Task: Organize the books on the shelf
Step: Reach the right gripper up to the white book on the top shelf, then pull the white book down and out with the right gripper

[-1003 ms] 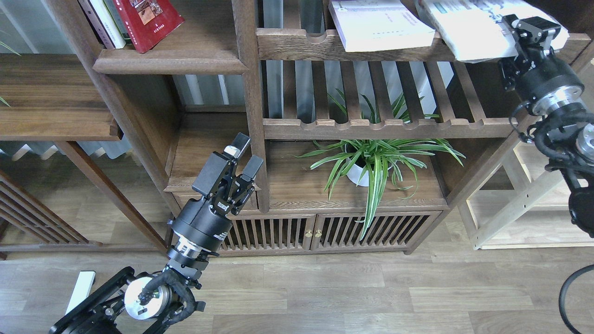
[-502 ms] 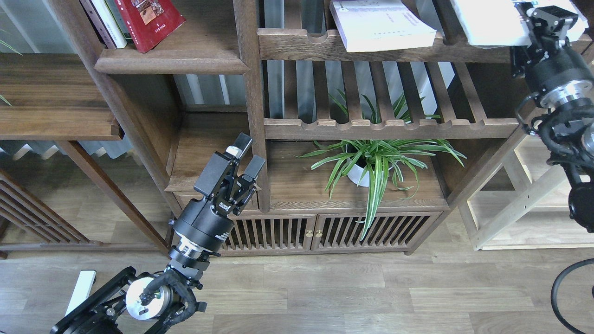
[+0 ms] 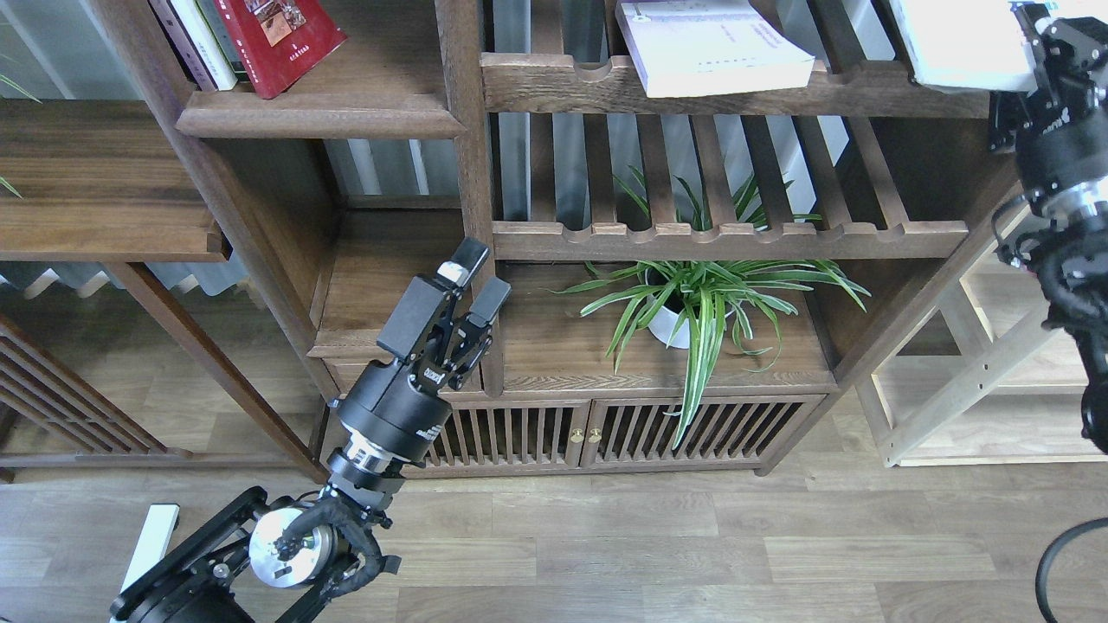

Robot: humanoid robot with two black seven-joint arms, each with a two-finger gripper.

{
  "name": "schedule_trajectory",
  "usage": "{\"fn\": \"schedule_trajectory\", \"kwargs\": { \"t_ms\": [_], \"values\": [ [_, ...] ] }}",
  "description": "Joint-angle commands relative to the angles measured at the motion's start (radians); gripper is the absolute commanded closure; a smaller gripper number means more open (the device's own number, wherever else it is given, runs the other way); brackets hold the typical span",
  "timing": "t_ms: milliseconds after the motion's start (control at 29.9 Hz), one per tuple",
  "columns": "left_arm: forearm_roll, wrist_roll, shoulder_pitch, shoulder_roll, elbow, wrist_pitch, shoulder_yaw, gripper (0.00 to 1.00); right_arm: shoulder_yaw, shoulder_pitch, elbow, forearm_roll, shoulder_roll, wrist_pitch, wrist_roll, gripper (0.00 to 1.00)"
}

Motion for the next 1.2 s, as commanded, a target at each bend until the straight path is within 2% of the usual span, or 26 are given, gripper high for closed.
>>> {"fn": "schedule_trajectory", "kwargs": {
  "t_ms": [0, 201, 468, 669, 1170],
  "values": [
    [0.017, 0.0, -0.029, -0.013, 0.0, 0.0, 0.0, 0.02, 0.0, -0.048, 0.009, 0.0, -0.005, 0.136, -0.003, 0.95],
    [0.039, 0.0, -0.067, -0.024, 0.0, 0.0, 0.001, 0.02, 0.007, -0.094, 0.02, 0.0, -0.01, 0.243, -0.003, 0.95],
    [0.062, 0.001, -0.124, -0.024, 0.002, 0.0, 0.0, 0.02, 0.004, -0.221, 0.048, -0.008, -0.01, 0.243, -0.002, 0.95],
    [0.065, 0.001, -0.148, -0.024, 0.008, 0.0, -0.002, 0.02, 0.022, -0.249, 0.057, -0.009, -0.027, 0.243, -0.002, 0.96],
    [0.089, 0.0, -0.259, -0.024, 0.117, 0.0, -0.002, 0.02, 0.02, -0.352, 0.097, -0.014, -0.025, 0.243, 0.01, 0.96]
  ]
}}
